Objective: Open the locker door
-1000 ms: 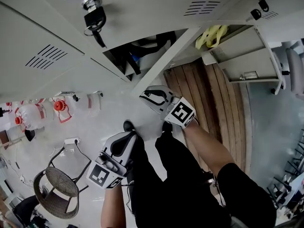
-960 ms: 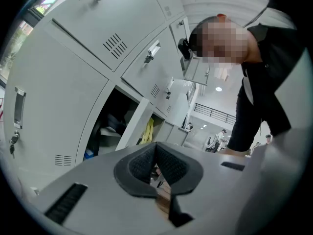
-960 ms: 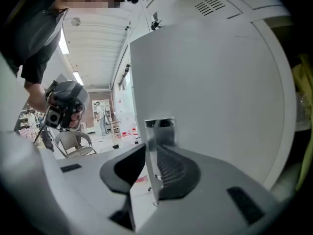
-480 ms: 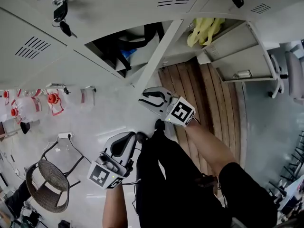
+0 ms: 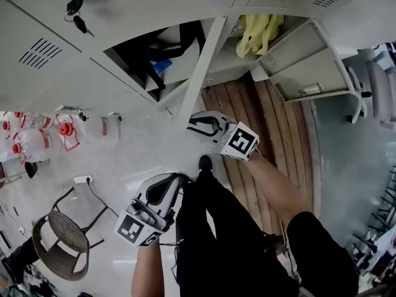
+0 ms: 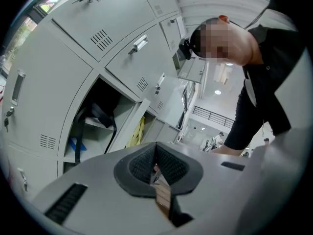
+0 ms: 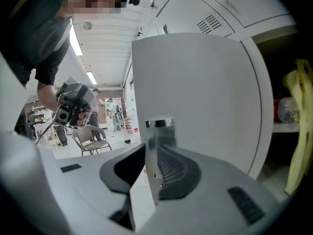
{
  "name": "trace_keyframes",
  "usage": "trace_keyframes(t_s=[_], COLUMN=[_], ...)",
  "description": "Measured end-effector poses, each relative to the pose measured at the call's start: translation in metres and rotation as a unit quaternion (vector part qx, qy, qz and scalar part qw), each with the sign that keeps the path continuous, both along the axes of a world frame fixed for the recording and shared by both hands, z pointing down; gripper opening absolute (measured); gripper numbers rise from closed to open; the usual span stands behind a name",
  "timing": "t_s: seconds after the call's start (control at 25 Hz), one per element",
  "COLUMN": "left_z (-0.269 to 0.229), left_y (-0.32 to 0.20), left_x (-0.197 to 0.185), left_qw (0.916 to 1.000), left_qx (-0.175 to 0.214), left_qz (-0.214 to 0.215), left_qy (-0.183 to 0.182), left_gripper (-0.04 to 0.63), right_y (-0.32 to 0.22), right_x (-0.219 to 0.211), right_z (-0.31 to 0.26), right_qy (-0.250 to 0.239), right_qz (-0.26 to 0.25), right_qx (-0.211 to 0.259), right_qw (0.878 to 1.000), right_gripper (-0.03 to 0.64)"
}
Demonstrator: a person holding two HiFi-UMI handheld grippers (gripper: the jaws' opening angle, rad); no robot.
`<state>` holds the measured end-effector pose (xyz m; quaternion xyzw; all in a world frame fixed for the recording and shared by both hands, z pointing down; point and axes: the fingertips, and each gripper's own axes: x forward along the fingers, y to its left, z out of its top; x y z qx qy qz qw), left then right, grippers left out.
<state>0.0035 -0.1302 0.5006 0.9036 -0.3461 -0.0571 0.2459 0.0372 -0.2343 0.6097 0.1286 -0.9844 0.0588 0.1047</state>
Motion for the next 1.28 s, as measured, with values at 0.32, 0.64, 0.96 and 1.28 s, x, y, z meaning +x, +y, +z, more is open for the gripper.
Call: trace_keyframes(t_s=[0.32,0.64,0.96,1.28], left_z=[0.010,0.012,0.015,0.014], left_y=[0.003,-0.011,-0.026,-0.031], left_x=[0.011,0.028,0.044,0.064], left_qw=[0.9999,0.9993,0.9991,0.9991], left_qx=[-0.006,-0.011,-0.011,-0.009], left_qz=[-0.009,-0.035,-0.041,-0.039], left_qy=[-0.014,-0.008,-0.008,-0.012], left_gripper=[0.011,0.011,0.011,0.011], right_y=[0.005,0.011,0.016,0.020], right_x=[0.014,0.032,0.055,0.082], right_z=[-0.001,0.000,0.001,0.000], right_qy=[0.004,0.005,0.006,0.005], right_qz=[-0.053,-0.078,-0.112,-0.135], right_qx=[0.006,0.004,-0.001,-0.003], right_qw=[0.999,0.997,0.994,0.991], right_gripper=[0.080,0.080,0.078,0.080])
